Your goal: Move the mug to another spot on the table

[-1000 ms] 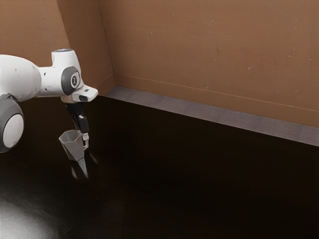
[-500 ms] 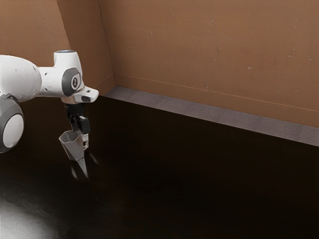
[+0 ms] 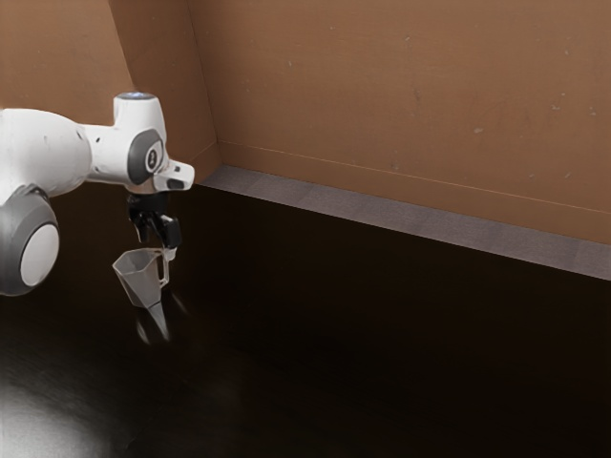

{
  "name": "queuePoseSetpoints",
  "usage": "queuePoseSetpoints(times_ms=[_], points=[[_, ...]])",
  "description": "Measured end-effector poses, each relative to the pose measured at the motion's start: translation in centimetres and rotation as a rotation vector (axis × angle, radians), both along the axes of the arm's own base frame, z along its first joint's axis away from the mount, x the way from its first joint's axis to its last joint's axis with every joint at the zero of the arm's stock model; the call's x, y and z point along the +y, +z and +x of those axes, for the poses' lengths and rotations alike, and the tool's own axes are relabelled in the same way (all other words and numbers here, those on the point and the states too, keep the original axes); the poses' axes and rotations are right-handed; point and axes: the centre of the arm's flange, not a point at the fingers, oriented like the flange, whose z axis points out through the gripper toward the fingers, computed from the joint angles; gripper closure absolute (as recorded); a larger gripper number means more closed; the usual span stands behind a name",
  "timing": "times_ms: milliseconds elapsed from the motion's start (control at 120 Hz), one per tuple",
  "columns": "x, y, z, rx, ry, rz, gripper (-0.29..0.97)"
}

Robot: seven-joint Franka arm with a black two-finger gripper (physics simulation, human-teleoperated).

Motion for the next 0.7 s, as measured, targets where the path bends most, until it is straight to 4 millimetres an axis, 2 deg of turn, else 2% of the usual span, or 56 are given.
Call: queuePoseSetpoints(times_ms=[92, 392, 700], points=[[0.2, -1.0, 0.3, 0.006, 0.02, 0.016, 0.0], [0.3, -2.0, 0.7, -0.012, 0.066, 0.024, 0.0], [1.6, -3.0, 0.5, -0.031, 0.109, 0.007, 0.0]])
